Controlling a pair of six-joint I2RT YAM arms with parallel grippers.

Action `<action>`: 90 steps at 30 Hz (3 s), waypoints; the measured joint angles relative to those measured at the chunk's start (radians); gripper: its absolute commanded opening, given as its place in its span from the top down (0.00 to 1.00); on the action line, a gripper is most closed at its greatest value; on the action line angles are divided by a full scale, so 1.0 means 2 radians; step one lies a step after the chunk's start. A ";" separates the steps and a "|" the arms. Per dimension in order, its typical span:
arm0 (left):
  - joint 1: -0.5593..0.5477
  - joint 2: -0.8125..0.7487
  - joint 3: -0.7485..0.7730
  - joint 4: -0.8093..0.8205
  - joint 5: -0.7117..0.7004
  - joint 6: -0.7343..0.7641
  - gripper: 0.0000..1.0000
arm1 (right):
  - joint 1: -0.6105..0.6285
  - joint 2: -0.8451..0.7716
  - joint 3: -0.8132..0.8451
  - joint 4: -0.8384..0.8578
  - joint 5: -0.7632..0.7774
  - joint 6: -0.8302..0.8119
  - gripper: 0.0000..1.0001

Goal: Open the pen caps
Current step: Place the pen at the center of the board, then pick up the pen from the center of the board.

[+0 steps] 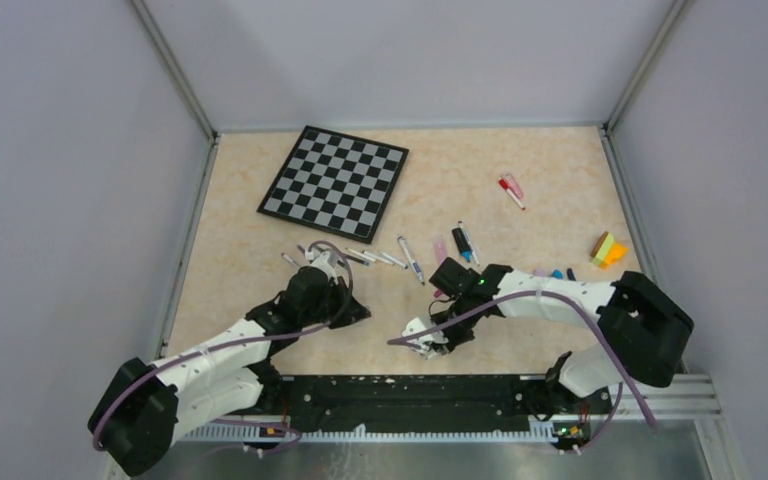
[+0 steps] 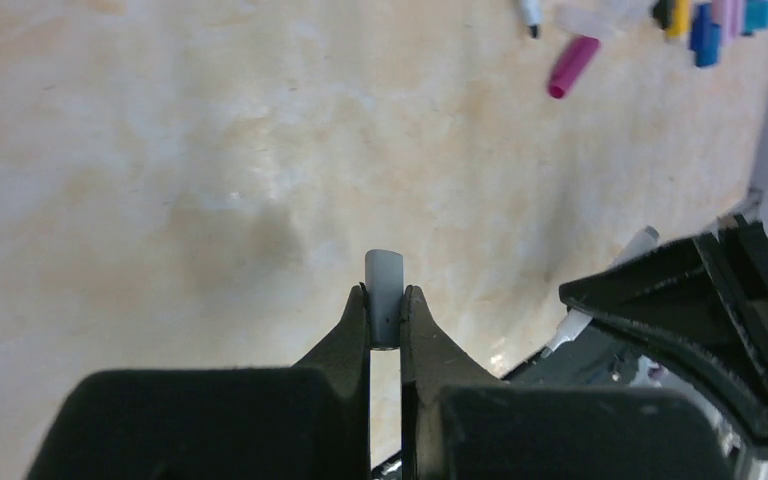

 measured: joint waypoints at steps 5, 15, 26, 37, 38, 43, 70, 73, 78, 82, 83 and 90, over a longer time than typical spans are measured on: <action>0.000 0.013 0.012 -0.060 -0.055 -0.011 0.95 | 0.043 0.039 0.004 0.032 0.059 0.012 0.95; 0.000 0.052 0.032 -0.111 -0.100 -0.024 0.70 | 0.049 0.048 0.013 0.069 0.096 0.032 0.82; 0.000 0.056 0.039 -0.111 -0.099 -0.024 0.63 | 0.049 0.048 0.013 0.092 0.118 0.044 0.66; 0.000 0.042 0.054 -0.161 -0.107 -0.008 0.56 | 0.049 0.048 0.024 0.069 0.127 0.063 0.42; 0.000 0.035 0.058 -0.170 -0.111 -0.006 0.54 | 0.049 0.048 0.030 0.059 0.127 0.064 0.42; 0.000 -0.019 0.080 -0.195 -0.127 0.010 0.47 | 0.033 0.030 0.068 0.008 0.109 0.064 0.42; 0.000 -0.191 0.057 -0.142 -0.156 0.102 0.01 | -0.494 -0.056 0.079 0.144 -0.094 0.358 0.42; 0.000 -0.194 0.057 -0.141 -0.156 0.104 0.01 | -0.516 -0.025 0.079 0.173 -0.077 0.393 0.42; 0.000 -0.196 0.056 -0.140 -0.156 0.104 0.01 | -0.521 0.024 0.086 0.181 -0.047 0.405 0.42; 0.000 -0.196 0.056 -0.138 -0.156 0.104 0.01 | -0.521 0.053 0.104 0.181 -0.025 0.399 0.42; 0.000 -0.196 0.056 -0.137 -0.156 0.103 0.01 | -0.521 0.062 0.113 0.179 -0.019 0.395 0.42; 0.000 -0.196 0.056 -0.126 -0.156 0.097 0.01 | -0.521 0.126 0.191 0.143 0.001 0.353 0.42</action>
